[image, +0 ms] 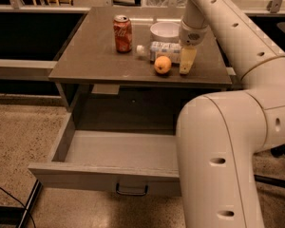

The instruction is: Place blue plastic bottle into top drawer

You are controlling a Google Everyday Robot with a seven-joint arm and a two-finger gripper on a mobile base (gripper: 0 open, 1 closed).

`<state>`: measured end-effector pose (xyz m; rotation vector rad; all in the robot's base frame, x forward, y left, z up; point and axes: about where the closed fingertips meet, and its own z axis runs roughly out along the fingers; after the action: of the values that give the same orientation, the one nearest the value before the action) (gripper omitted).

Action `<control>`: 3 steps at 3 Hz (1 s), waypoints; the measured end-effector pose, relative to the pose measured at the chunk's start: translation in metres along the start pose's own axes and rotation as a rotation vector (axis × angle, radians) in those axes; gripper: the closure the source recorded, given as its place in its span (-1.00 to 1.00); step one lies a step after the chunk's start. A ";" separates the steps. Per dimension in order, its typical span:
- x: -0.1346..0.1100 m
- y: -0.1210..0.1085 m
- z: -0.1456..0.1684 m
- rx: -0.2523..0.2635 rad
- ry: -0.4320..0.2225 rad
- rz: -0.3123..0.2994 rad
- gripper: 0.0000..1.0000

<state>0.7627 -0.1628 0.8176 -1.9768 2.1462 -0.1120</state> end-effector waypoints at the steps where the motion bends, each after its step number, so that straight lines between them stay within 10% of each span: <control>1: -0.001 -0.001 -0.004 0.000 -0.001 0.000 0.28; 3: -0.006 -0.003 0.000 -0.015 -0.021 0.009 1.00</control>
Offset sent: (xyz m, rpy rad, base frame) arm 0.0066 0.0025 -0.0081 0.0513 0.0601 -0.0046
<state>0.7657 -0.1575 0.8188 -1.9669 2.1491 -0.0731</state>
